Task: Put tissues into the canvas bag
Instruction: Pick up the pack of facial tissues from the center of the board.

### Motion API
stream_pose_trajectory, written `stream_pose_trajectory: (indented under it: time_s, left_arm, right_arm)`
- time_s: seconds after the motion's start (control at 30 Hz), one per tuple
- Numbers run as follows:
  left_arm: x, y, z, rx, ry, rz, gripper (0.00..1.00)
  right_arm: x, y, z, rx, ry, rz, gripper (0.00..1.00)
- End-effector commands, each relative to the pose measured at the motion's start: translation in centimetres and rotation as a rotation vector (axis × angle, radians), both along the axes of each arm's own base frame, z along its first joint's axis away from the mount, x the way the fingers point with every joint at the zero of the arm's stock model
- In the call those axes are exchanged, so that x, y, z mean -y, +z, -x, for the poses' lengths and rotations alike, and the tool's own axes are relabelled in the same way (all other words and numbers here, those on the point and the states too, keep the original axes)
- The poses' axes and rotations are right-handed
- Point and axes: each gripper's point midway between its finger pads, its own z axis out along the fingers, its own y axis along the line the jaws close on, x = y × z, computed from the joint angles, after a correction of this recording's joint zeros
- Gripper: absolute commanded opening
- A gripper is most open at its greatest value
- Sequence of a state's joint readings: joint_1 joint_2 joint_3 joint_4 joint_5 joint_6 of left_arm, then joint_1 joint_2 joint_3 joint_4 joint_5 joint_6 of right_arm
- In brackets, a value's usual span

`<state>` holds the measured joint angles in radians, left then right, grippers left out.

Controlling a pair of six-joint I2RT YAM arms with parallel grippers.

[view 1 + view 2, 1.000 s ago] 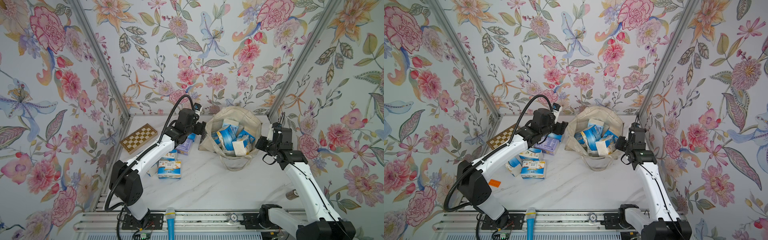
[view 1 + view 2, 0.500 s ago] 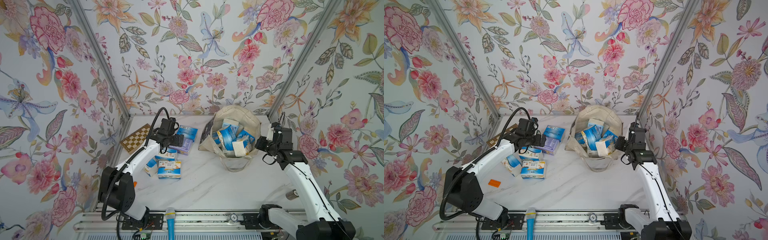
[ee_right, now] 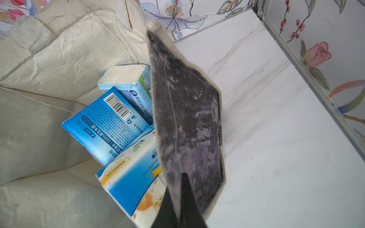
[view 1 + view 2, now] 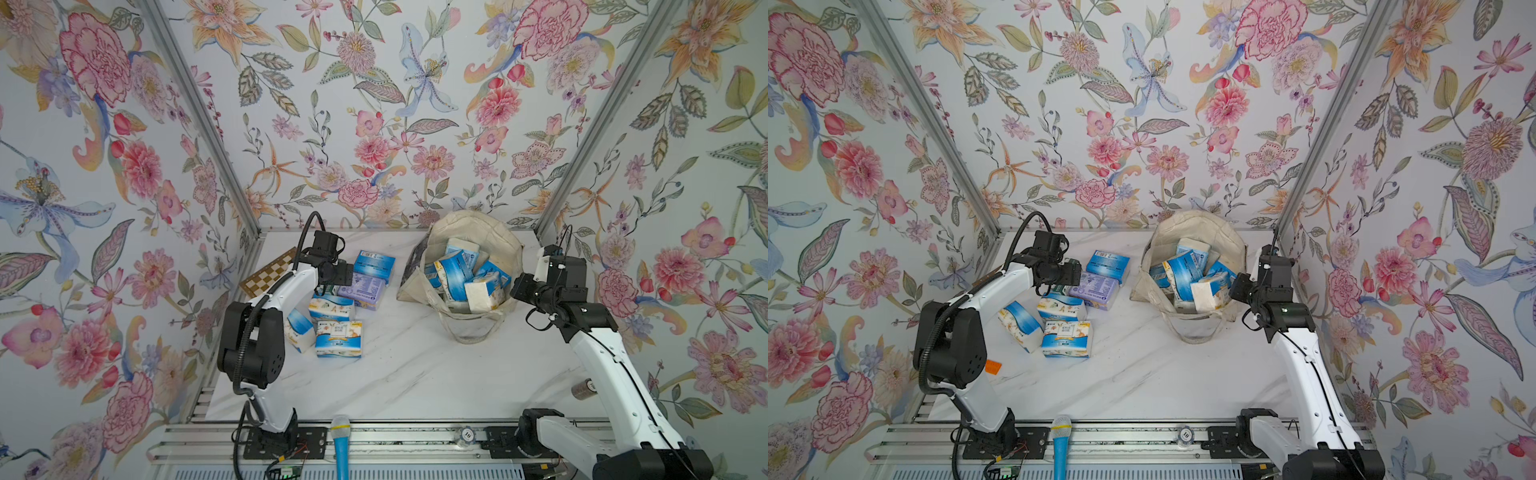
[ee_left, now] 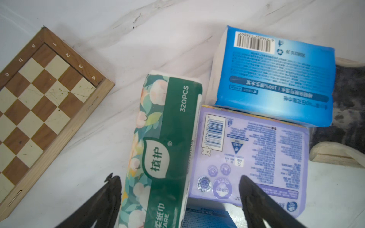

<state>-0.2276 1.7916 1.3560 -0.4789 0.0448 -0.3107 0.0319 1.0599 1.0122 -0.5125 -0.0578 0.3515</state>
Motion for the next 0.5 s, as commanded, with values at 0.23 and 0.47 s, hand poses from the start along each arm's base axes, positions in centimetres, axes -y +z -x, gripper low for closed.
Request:
stream_pose_trajectory:
  time_s: [0.23, 0.47]
  left_arm:
    - [-0.4, -2.4, -1.5, -0.046, -0.026, 0.012, 0.82]
    - [0.4, -4.0, -2.0, -0.072, -0.050, 0.037, 0.68]
  right_arm:
    - [-0.1, 0.2, -0.3, 0.006, 0.012, -0.005, 0.00]
    - [-0.1, 0.0, -0.4, -0.002, 0.011, -0.003, 0.00]
